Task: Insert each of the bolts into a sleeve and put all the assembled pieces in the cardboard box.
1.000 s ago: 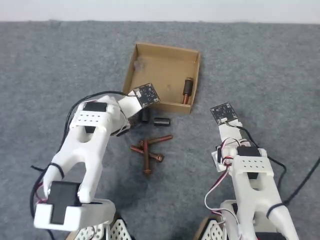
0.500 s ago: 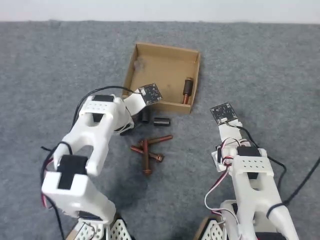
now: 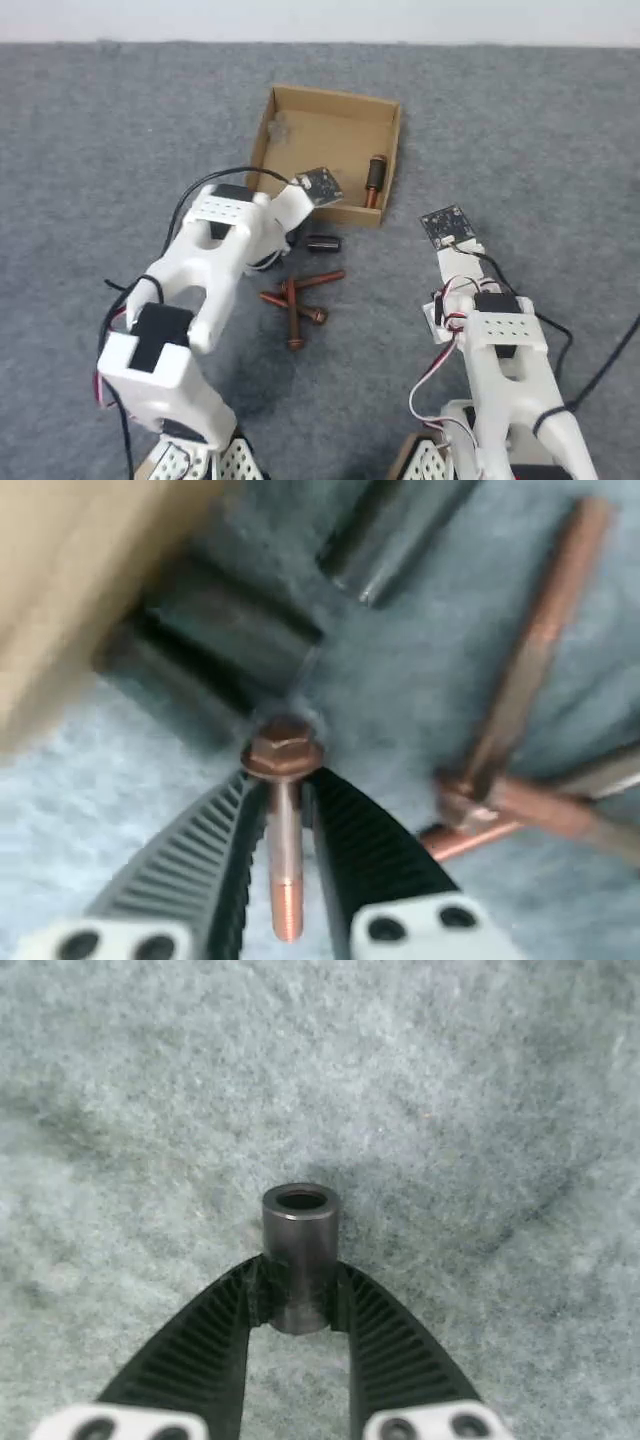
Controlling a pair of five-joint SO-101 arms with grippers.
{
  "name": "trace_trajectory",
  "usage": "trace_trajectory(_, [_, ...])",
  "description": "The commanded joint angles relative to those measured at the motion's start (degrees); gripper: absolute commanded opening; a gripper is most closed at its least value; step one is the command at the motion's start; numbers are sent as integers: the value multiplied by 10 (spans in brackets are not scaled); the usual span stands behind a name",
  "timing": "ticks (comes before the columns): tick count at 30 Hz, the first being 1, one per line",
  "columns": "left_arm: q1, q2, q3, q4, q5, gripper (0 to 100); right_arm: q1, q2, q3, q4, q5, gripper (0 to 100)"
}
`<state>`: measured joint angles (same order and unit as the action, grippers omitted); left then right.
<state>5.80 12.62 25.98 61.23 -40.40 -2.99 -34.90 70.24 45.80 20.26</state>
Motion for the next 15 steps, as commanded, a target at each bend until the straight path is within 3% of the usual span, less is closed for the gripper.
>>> trace_trajectory(1, [28, -4, -22, 55, 157, 11, 3, -25, -4, -11, 9, 7])
trace_trajectory(5, [19, -12, -29, 81, 253, 11, 4, -25, -4, -11, 9, 7])
trace_trajectory(15, [-101, -114, -44, 82, 453, 10, 4, -24, -4, -10, 9, 7])
